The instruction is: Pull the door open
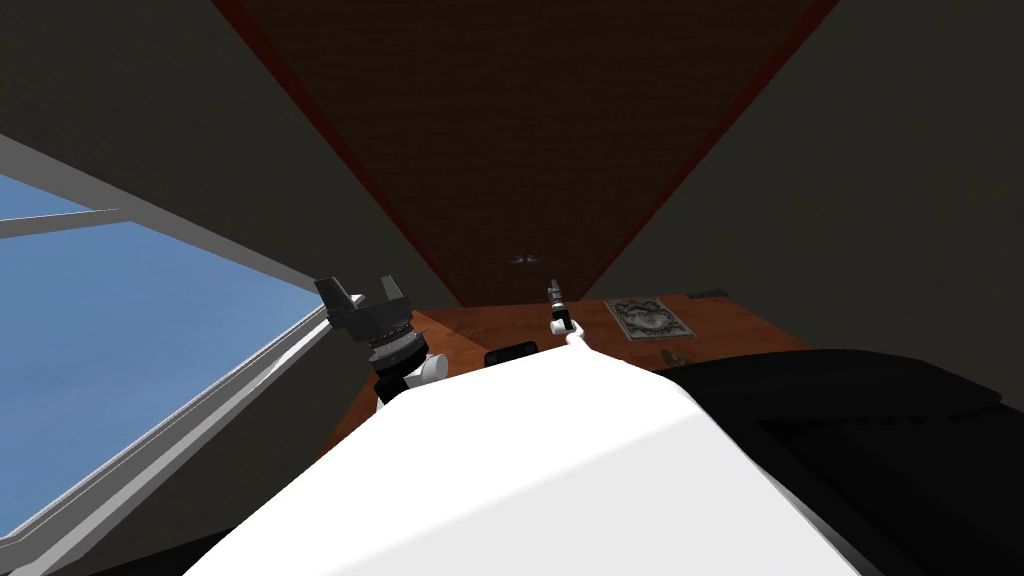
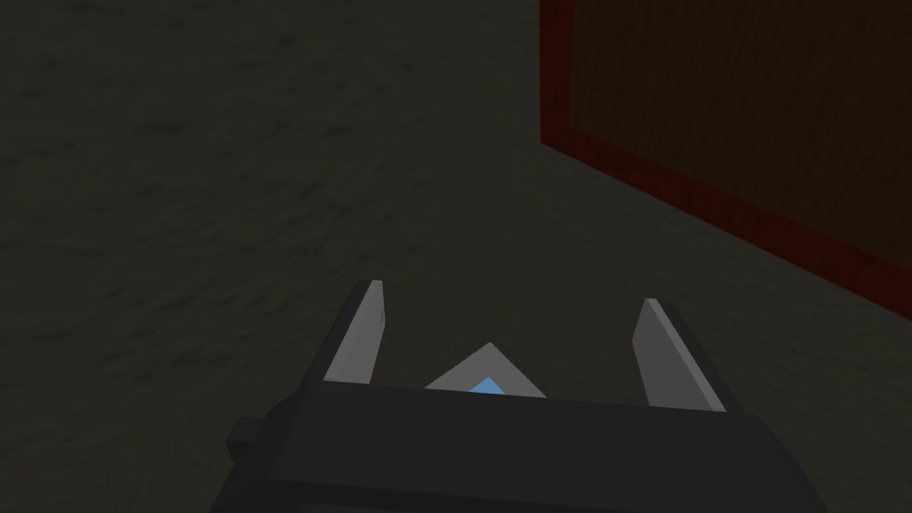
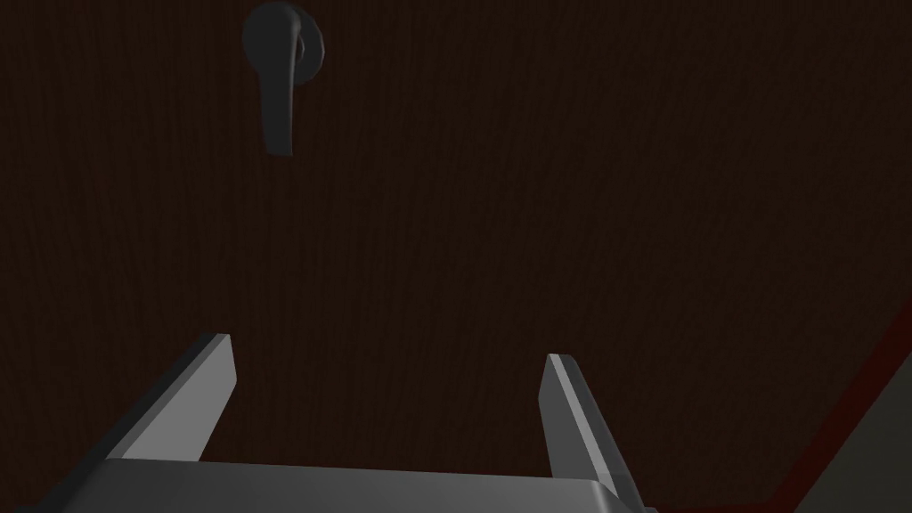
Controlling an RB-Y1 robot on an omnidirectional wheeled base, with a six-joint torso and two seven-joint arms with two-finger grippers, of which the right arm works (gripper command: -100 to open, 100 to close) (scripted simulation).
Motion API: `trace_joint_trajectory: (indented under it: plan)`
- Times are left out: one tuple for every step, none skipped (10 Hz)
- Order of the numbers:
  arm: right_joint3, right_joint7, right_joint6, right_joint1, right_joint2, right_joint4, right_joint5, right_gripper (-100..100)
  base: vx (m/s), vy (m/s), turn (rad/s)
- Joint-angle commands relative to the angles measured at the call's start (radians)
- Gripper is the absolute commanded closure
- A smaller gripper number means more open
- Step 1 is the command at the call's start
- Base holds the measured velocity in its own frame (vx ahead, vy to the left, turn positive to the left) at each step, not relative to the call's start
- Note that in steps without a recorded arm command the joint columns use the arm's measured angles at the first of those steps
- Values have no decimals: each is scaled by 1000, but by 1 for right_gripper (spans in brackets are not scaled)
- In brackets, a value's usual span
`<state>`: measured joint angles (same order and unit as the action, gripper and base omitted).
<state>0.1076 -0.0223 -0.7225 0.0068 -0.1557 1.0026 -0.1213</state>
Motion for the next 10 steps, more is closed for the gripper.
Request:
trace_joint_trajectory:
  plan:
    - [4, 3, -12, -17, -1, -43, -5, -100, 91, -11, 49]
    - [7, 6, -18, -28, -3, -71, -8, -100, 100, -15, 51]
    - [10, 9, -25, -39, -4, -98, -12, -100, 110, -15, 50]
    - [12, 11, -32, -49, -6, -123, -15, -100, 99, -19, 41]
    - [15, 14, -38, -60, -7, -148, -18, -100, 96, -8, 42]
    - [17, 16, -44, -70, -9, -172, -21, -100, 96, 0, 38]
    - [20, 19, -50, -80, -10, -197, -24, -100, 90, -11, 43]
    - [22, 21, -56, -90, -12, -221, -27, -100, 82, -17, 42]
    - [25, 24, -62, -100, -13, -245, -30, -100, 86, -21, 35]
    - [27, 26, -68, -108, -14, -266, -33, -100, 93, -15, 37]
